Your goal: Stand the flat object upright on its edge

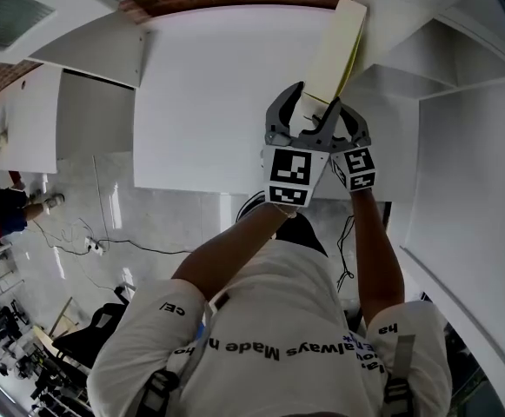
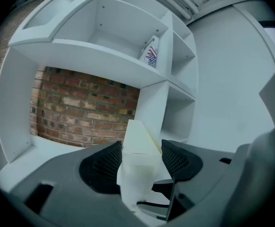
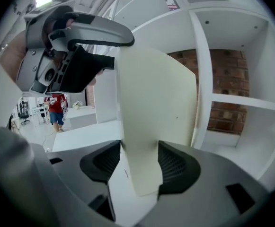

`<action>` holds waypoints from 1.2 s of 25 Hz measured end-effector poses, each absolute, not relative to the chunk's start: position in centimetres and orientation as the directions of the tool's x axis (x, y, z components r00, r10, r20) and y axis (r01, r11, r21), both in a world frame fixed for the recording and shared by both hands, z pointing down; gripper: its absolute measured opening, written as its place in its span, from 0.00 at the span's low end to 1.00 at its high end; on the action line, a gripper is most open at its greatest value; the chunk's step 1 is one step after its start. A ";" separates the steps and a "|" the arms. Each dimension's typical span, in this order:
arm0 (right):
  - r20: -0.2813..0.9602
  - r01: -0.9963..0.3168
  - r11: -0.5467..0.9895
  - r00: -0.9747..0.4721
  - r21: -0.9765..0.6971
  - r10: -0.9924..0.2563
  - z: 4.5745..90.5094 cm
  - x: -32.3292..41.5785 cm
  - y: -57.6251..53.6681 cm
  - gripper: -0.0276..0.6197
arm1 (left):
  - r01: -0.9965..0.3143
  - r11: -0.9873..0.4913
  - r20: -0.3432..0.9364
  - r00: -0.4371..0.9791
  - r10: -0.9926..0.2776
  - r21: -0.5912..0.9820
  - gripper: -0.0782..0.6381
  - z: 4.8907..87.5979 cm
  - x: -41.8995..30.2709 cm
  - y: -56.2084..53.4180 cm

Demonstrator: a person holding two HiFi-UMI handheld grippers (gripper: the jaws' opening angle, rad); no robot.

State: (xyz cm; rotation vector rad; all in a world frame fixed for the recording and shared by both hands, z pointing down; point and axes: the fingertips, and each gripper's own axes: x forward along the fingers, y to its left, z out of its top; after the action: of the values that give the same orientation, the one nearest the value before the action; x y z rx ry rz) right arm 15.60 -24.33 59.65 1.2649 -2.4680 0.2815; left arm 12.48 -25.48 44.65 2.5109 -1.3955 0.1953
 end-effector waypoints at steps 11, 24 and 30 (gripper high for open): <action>0.422 -0.934 0.343 -0.350 -0.096 -0.836 60.1 20.6 -28.7 0.39 | -0.799 -0.569 0.238 0.602 -0.763 0.196 0.49 45.0 18.1 -30.1; 0.478 -0.984 0.139 -0.177 -0.115 -0.860 60.5 24.7 -32.3 0.39 | -0.690 -0.659 0.199 0.721 -0.664 0.299 0.49 45.2 21.1 -33.8; 0.490 -0.984 0.141 -0.175 -0.106 -0.854 60.6 24.8 -33.1 0.39 | -0.661 -0.703 0.220 0.750 -0.623 0.264 0.49 45.4 21.4 -34.5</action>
State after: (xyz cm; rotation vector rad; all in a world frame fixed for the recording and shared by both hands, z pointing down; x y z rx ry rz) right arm 24.79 -33.07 60.56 1.7794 -2.1120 0.5871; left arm 21.37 -34.51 45.44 2.6239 -0.9934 0.1627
